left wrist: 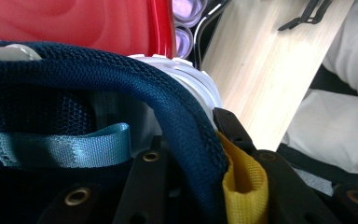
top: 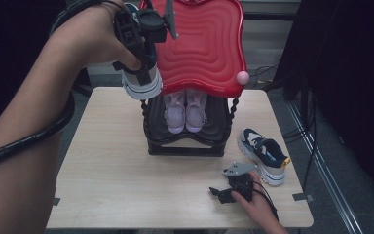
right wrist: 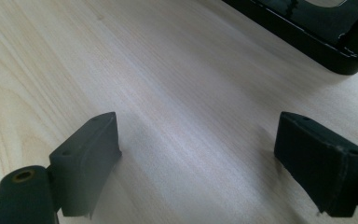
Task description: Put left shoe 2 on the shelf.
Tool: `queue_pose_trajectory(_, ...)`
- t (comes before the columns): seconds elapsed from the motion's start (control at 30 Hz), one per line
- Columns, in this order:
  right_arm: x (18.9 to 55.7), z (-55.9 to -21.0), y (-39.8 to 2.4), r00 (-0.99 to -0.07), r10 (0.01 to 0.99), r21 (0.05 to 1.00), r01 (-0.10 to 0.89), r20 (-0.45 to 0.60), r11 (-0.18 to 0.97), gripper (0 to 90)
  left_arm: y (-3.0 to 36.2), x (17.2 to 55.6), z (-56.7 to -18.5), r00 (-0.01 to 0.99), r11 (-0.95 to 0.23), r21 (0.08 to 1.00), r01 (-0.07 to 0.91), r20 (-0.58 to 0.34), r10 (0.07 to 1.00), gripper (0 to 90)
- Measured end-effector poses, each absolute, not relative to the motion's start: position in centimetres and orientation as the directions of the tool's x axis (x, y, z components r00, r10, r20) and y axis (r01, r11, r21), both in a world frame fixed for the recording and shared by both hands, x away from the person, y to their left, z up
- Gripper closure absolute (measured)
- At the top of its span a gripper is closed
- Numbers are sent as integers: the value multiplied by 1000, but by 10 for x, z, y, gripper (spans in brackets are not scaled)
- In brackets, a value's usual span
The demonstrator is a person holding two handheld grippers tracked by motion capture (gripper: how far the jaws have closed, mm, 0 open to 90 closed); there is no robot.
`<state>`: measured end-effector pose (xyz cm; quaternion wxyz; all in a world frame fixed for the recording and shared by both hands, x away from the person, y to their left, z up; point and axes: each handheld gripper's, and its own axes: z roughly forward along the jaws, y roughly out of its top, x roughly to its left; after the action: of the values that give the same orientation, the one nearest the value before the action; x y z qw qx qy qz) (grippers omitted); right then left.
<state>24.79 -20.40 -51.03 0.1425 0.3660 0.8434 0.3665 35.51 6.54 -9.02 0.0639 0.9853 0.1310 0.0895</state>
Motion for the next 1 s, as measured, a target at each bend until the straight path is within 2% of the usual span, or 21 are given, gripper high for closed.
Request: queue_pose_trajectory(1.0,248,-510,-204,-691,722,722,514,30,462,133,10,384,-92,967,-988,131,84,227,113,751)
